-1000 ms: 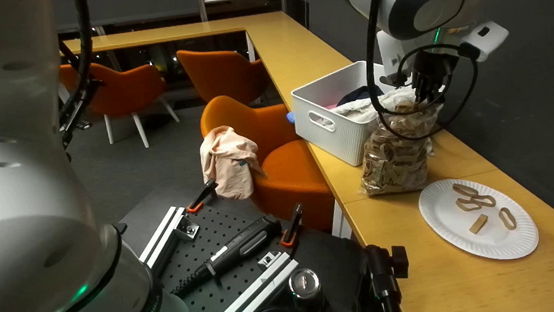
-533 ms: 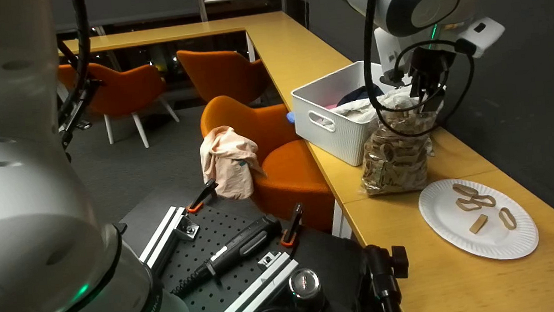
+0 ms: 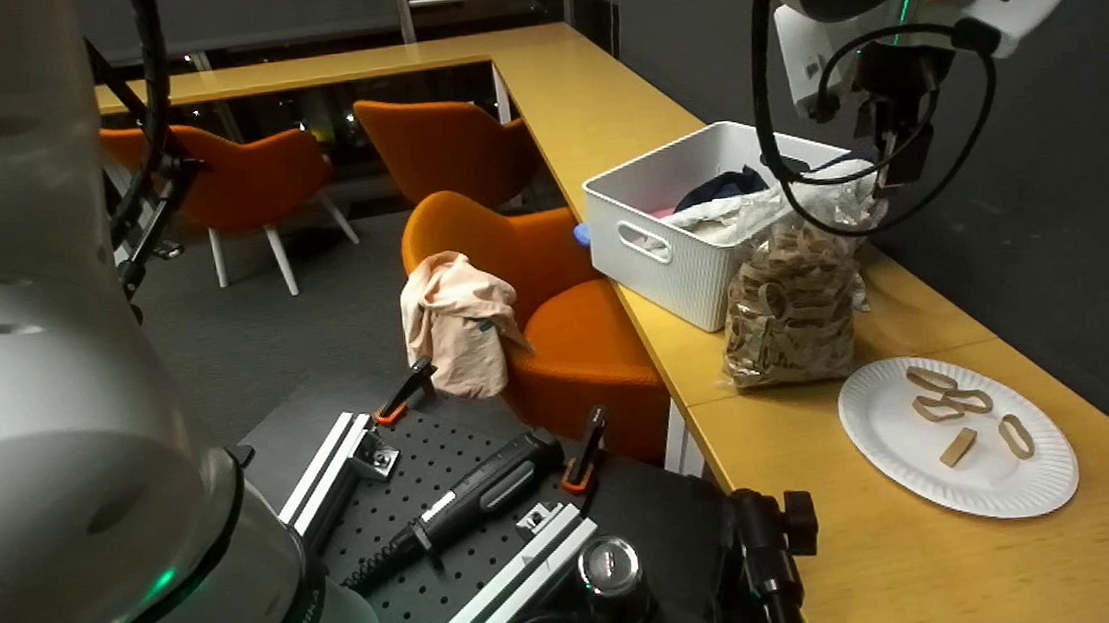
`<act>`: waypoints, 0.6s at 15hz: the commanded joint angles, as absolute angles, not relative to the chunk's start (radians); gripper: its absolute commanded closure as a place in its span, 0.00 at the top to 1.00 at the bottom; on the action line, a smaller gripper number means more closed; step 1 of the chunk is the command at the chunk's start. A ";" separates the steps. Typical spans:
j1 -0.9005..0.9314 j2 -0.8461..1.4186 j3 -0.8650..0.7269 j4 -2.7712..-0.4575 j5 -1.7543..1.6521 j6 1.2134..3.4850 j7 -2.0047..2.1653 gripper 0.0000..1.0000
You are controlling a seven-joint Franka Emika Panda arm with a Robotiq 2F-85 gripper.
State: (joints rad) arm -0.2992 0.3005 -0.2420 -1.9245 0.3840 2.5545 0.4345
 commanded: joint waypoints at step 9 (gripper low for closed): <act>-0.342 0.415 -0.422 -1.867 0.188 2.488 0.504 1.00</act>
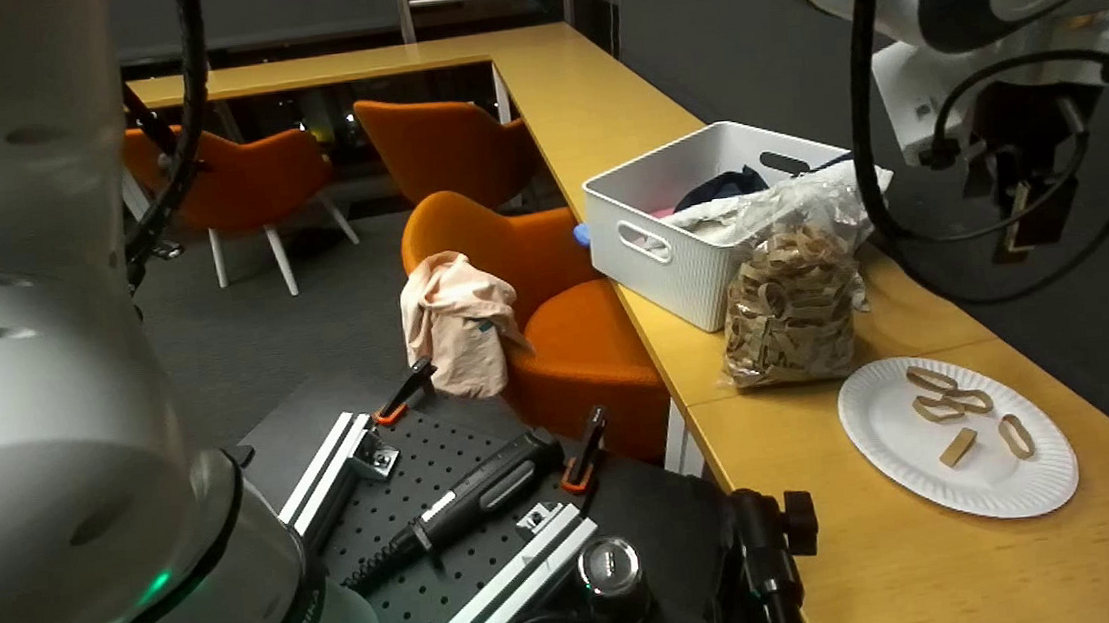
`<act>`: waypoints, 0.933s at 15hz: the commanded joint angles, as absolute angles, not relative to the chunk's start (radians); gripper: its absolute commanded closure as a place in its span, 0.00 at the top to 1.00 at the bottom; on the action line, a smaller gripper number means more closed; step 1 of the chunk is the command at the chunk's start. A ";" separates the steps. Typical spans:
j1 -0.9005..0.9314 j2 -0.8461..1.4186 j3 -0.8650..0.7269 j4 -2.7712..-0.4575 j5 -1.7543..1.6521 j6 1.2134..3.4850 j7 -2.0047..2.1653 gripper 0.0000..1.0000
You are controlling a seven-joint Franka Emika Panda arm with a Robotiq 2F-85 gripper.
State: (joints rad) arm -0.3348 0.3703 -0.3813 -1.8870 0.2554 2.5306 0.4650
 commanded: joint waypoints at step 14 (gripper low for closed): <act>-0.360 0.665 -0.406 -1.851 0.221 2.562 0.541 1.00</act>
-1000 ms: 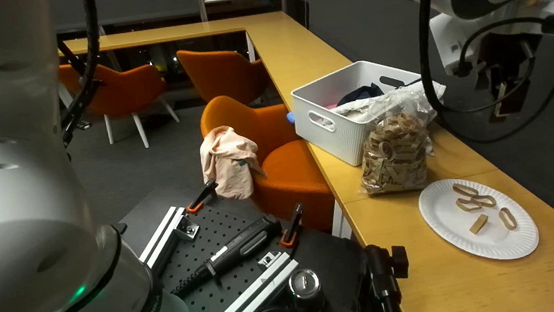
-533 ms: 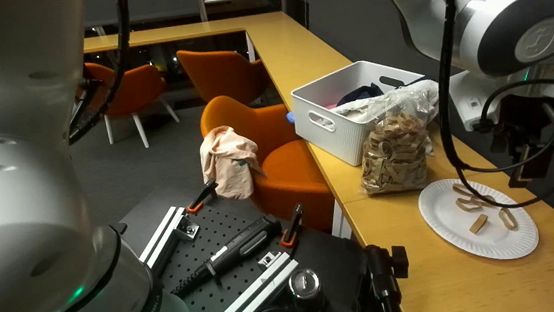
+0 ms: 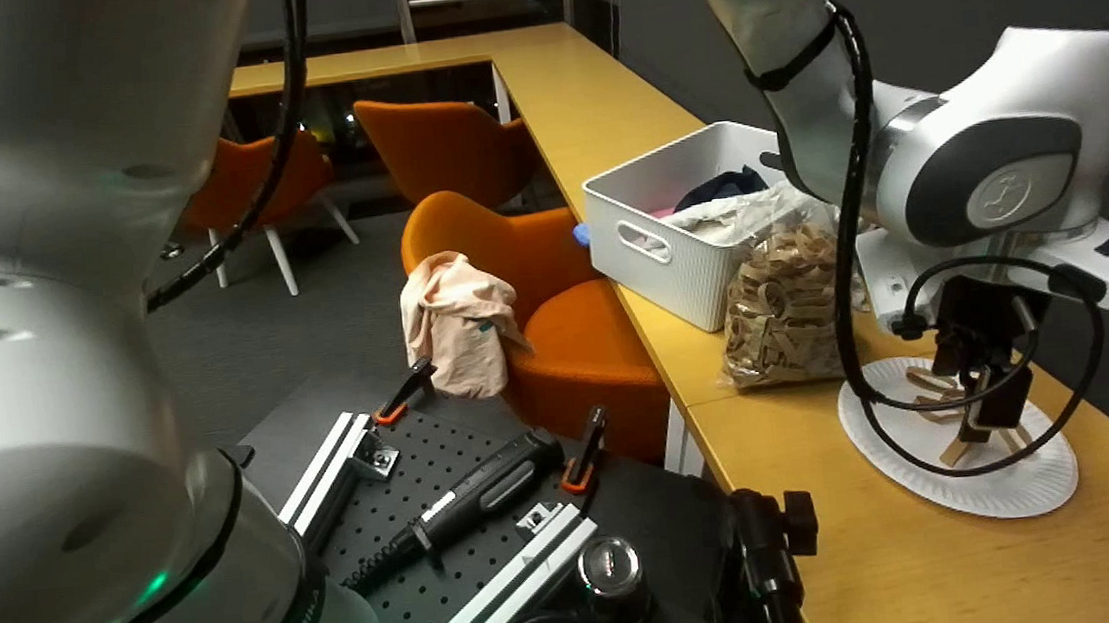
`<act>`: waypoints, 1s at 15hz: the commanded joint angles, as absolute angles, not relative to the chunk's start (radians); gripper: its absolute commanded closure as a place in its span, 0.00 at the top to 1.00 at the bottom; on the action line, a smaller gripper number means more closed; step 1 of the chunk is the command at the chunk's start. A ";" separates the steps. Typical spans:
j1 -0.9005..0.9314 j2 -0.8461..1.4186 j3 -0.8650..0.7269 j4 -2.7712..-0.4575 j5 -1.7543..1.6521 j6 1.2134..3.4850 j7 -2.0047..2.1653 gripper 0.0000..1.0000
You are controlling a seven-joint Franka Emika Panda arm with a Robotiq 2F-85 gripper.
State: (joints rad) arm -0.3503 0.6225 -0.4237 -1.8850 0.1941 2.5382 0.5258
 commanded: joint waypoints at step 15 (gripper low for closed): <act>-0.341 0.913 -0.377 -1.612 0.255 2.689 0.626 1.00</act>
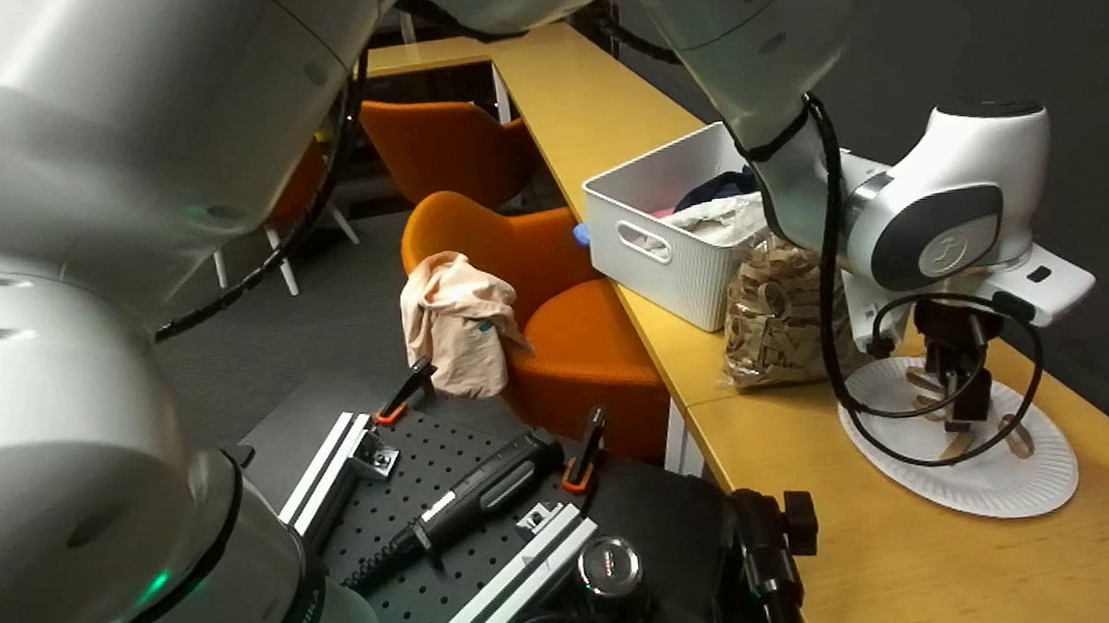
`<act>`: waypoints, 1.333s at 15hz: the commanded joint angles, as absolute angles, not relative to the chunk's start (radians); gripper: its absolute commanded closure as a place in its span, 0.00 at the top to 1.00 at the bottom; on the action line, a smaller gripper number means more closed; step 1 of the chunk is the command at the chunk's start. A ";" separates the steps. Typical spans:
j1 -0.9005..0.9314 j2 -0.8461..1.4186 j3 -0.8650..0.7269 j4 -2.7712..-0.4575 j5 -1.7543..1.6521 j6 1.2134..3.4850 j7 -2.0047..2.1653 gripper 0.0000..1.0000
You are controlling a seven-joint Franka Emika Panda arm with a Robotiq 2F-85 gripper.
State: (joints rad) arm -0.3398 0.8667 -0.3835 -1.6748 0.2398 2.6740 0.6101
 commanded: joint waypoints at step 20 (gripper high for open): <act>-0.340 0.955 -0.410 -1.570 0.241 2.675 0.655 0.18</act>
